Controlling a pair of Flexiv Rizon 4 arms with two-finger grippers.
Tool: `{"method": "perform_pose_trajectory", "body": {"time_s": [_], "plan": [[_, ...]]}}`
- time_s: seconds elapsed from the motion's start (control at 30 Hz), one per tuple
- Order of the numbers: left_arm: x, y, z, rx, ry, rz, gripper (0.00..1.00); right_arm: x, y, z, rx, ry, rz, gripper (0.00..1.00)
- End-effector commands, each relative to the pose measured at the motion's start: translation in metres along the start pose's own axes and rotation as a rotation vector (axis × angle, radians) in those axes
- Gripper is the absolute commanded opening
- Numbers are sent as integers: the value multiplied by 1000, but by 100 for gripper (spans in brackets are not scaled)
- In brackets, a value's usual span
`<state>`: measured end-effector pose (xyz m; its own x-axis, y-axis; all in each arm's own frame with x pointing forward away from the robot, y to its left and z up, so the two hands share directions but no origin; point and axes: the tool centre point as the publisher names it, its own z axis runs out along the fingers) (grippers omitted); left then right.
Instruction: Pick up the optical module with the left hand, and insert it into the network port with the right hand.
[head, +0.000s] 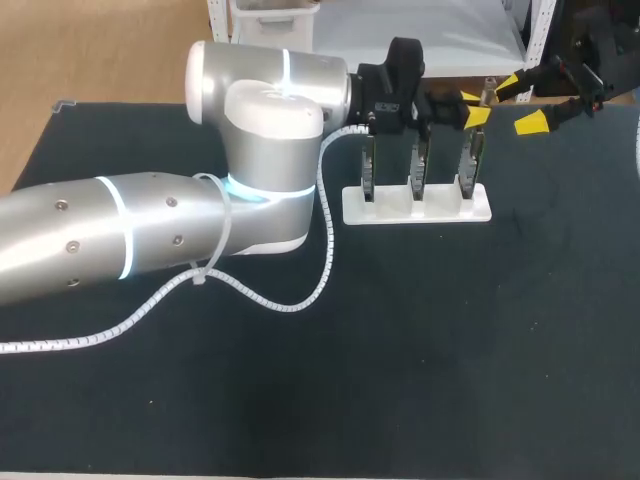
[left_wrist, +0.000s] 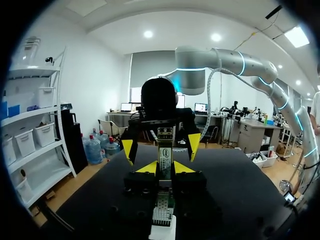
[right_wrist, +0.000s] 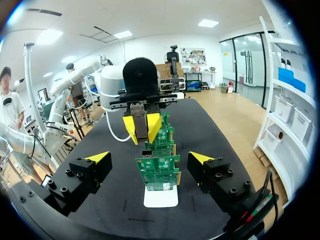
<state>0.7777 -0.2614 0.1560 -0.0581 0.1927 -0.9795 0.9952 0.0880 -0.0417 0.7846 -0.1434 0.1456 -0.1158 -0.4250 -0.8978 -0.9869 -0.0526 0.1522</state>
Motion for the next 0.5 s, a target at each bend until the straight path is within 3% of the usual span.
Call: {"method": "perform_pose_trajectory", "body": {"time_s": [0.03, 0.5], "plan": [[1, 1, 1, 6, -5, -5, 0, 0, 3, 1, 7, 1, -1, 100], [1, 1, 1, 9, -6, -6, 0, -1, 3, 0, 11, 10, -6, 100]]}}
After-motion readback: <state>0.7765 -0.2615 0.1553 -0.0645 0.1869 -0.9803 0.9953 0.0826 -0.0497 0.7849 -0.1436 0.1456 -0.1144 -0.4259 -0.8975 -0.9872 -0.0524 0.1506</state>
